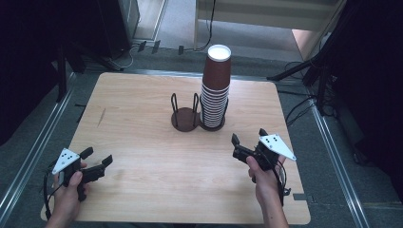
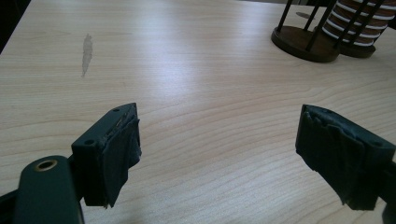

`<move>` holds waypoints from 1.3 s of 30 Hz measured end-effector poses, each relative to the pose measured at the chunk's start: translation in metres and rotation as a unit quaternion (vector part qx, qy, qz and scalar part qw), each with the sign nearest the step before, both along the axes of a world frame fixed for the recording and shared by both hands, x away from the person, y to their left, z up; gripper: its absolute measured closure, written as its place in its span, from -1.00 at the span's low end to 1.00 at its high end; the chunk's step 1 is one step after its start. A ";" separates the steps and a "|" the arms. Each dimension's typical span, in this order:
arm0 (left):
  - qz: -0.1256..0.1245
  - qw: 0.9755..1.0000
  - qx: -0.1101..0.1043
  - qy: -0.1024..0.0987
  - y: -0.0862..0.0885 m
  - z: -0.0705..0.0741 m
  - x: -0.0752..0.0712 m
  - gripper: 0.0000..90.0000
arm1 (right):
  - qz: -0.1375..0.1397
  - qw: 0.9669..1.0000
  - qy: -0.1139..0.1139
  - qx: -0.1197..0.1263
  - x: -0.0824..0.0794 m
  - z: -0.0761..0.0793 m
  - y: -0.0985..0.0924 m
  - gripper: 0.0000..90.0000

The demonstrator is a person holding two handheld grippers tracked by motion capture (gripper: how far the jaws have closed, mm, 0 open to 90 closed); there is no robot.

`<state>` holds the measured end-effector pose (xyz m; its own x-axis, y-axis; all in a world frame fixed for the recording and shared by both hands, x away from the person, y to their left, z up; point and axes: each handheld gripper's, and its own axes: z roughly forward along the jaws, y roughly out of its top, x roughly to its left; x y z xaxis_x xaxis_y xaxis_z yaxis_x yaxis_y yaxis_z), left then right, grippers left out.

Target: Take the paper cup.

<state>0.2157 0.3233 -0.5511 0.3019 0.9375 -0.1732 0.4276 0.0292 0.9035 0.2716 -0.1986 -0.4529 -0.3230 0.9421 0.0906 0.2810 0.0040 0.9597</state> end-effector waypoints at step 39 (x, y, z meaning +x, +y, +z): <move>-0.001 1.000 -0.011 0.004 0.002 0.000 0.001 -0.68 | 0.006 0.999 -0.017 0.031 0.036 0.025 0.042 -0.90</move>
<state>0.2165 0.3255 -0.5515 0.3017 0.9330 -0.1959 0.4343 0.0484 0.8995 0.3075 -0.1564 -0.4279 -0.3382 0.9310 0.1372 0.2476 -0.0526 0.9674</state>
